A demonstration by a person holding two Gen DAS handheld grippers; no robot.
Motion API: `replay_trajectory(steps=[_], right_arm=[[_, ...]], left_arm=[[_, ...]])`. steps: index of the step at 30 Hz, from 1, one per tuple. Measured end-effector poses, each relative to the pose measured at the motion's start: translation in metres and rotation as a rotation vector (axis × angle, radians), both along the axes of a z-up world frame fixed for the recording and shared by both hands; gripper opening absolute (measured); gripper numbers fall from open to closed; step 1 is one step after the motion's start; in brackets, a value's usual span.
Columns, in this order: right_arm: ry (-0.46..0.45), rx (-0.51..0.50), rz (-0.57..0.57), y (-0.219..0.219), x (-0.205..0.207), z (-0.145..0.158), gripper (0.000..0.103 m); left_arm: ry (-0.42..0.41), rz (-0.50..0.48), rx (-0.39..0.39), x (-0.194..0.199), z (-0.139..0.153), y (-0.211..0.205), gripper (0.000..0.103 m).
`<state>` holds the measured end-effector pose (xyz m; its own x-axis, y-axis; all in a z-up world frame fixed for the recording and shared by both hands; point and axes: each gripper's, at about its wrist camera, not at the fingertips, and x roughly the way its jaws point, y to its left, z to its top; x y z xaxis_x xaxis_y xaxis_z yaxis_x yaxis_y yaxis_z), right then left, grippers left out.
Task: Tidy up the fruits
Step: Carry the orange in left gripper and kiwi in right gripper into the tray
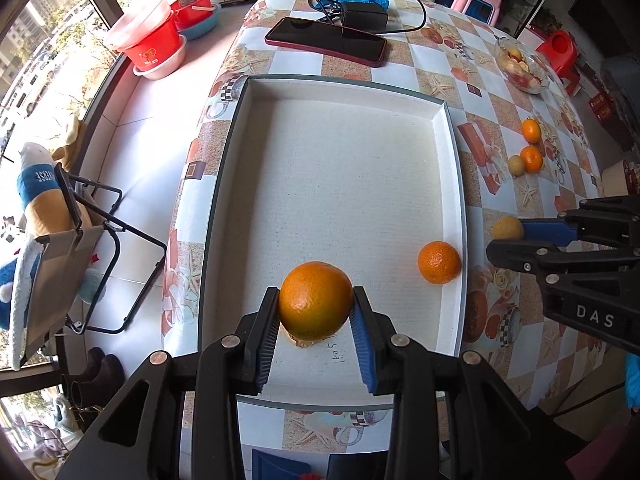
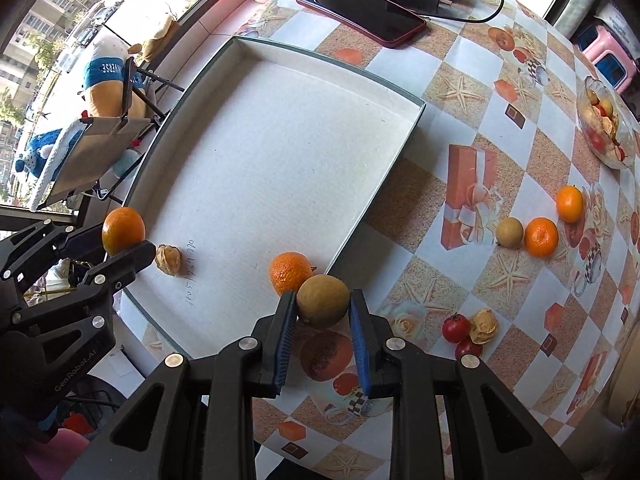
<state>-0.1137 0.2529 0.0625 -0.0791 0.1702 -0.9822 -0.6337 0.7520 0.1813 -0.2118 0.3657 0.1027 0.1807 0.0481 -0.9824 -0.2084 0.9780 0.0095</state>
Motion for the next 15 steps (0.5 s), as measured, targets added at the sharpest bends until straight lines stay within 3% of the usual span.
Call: replay_trajectory(steps=[15], right_arm=[[0.027,0.011,0.043,0.034,-0.005,-0.005,0.028]], left_arm=[[0.059,0.068,-0.027,-0.01,-0.021,0.024,0.038]])
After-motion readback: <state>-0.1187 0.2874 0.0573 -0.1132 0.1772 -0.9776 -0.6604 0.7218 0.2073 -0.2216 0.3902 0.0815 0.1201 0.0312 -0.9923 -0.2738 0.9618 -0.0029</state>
